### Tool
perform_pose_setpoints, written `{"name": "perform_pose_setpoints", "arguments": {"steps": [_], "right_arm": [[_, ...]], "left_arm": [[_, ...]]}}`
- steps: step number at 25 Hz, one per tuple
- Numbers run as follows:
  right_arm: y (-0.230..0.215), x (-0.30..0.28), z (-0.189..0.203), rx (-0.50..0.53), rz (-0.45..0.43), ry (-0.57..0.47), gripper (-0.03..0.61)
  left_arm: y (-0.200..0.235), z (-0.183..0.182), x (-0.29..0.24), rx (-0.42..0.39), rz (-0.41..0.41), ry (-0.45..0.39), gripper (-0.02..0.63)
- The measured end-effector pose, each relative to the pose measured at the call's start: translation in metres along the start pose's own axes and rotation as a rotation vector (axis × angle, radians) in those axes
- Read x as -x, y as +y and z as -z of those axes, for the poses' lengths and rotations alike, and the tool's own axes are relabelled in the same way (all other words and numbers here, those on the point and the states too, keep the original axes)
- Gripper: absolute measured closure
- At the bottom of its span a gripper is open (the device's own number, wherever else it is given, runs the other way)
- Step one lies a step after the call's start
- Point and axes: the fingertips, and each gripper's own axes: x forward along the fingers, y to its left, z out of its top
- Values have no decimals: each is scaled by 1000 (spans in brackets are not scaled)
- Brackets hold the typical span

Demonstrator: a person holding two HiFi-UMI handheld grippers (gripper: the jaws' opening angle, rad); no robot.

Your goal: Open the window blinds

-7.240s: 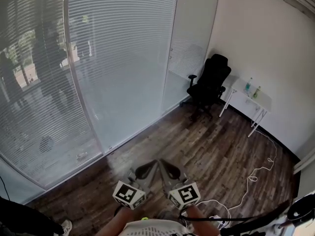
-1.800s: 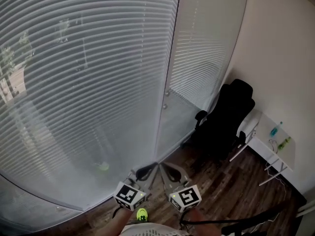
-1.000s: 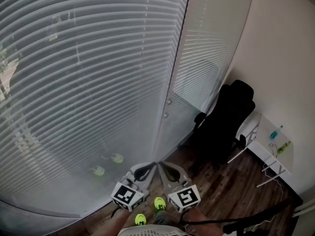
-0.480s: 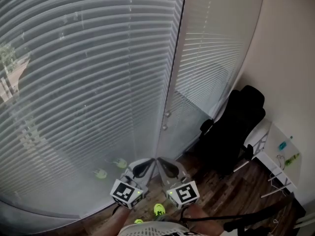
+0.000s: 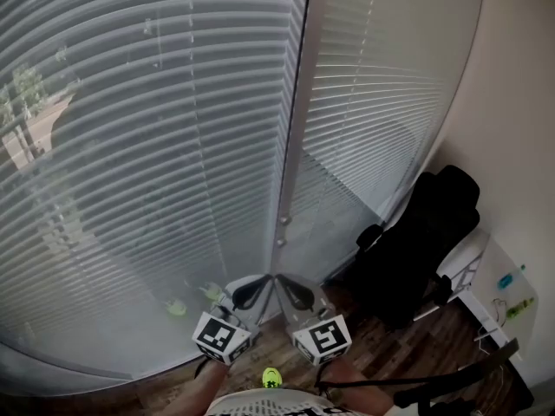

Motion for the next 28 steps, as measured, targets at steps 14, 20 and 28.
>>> {"name": "perform_pose_setpoints", "arguments": {"steps": [14,20,28], "right_arm": [[-31,-20,6,84,-46,1,569],[-51,-29,12,103,28,13,462],[-77,-52,16,131,82,42,462]], "left_arm": [[15,8,-31,4,-54,17,621],[28,19,-37,22,-44,10,621],[53,13,-45,6,-72,14,621]]}}
